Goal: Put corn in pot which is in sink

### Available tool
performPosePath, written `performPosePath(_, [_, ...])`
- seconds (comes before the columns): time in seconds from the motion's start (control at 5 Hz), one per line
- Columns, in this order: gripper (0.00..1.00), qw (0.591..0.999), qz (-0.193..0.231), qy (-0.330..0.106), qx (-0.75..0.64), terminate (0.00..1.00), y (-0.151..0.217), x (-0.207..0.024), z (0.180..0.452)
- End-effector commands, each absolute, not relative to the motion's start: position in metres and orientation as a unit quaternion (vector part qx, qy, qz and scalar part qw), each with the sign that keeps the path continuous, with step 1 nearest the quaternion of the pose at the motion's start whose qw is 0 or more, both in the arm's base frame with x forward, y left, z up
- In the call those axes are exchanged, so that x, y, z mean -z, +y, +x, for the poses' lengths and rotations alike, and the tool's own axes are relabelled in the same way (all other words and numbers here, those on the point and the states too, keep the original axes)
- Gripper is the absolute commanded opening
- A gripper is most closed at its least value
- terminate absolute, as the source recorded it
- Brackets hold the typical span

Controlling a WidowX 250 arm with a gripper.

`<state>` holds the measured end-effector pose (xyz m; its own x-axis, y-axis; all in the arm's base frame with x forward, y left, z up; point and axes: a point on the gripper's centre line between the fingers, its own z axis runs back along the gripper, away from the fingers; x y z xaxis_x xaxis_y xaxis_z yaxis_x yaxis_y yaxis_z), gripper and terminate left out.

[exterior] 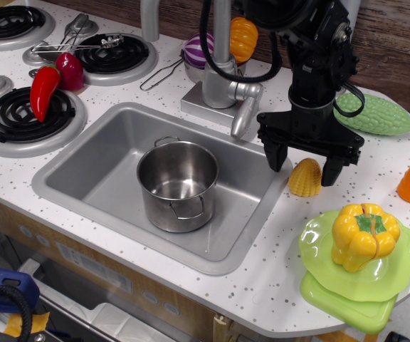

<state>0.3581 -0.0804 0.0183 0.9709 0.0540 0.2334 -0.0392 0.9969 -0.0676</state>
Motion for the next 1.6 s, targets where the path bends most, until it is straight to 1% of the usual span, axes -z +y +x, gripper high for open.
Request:
performPosePath(0.0, [0.00, 0.987, -0.046, -0.148, -0.040, 0.00, -0.077, -0.019, 0.368])
performPosePath(0.2, [0.00, 0.987, -0.047, -0.154, -0.027, 0.00, -0.078, -0.015, 0.371])
performPosePath(0.4, [0.00, 0.990, -0.021, -0.137, -0.016, 0.00, -0.073, -0.032, 0.370])
performPosePath(0.6, [0.00, 0.995, 0.004, -0.097, 0.009, 0.00, -0.055, -0.062, 0.355])
performPosePath(0.8, [0.00, 0.996, 0.005, -0.083, 0.024, 0.00, -0.030, -0.072, 0.346])
performPosePath(1.0, [0.00, 0.998, 0.000, -0.063, 0.024, 0.00, 0.001, -0.076, 0.329])
performPosePath(1.2, [0.00, 0.997, 0.012, -0.061, 0.042, 0.00, 0.028, -0.073, 0.320])
performPosePath(1.4, [1.00, 0.996, 0.021, -0.063, 0.053, 0.00, 0.057, -0.066, 0.307])
